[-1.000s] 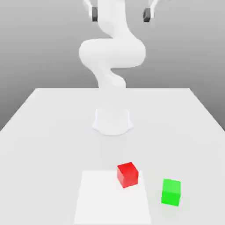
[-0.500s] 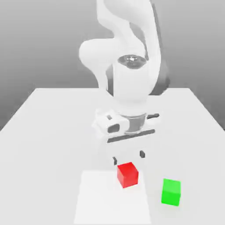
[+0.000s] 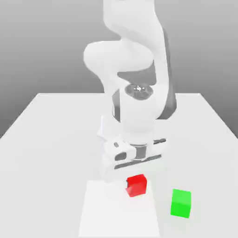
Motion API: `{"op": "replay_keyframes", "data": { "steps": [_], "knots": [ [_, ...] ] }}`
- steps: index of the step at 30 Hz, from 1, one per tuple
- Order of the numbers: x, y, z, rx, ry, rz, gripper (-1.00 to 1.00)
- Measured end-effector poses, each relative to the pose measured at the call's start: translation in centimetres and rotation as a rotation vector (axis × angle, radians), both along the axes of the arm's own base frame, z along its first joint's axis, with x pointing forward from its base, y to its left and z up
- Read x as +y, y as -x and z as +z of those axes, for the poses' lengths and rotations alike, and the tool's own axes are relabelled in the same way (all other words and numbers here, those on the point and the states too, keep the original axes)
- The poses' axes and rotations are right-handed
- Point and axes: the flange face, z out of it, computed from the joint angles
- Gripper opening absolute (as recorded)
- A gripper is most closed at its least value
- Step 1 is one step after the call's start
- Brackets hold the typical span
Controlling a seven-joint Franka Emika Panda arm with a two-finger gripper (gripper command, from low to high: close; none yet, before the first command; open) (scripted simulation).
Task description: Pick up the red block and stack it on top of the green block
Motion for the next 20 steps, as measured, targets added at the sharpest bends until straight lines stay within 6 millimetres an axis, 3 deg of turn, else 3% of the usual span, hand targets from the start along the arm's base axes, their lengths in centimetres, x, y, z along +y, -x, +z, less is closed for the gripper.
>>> {"op": "replay_keyframes", "data": {
  "steps": [3, 4, 11, 16, 17, 20],
  "knots": [
    [0.0, 0.1, 2.6, 0.0, 0.0, 0.0, -1.0],
    [1.0, -0.3, 3.2, 0.0, 0.0, 0.039, -1.0],
    [11.8, -4.6, 6.4, 0.001, -0.001, 0.43, -1.0],
    [12.4, -5.4, 1.6, 0.001, 0.0, 0.456, -1.0],
    [12.4, -5.4, 0.9, 0.001, 0.0, 0.456, 1.0],
    [12.4, -5.4, 0.9, 0.001, 0.0, 0.456, 1.0]
  ]
}}
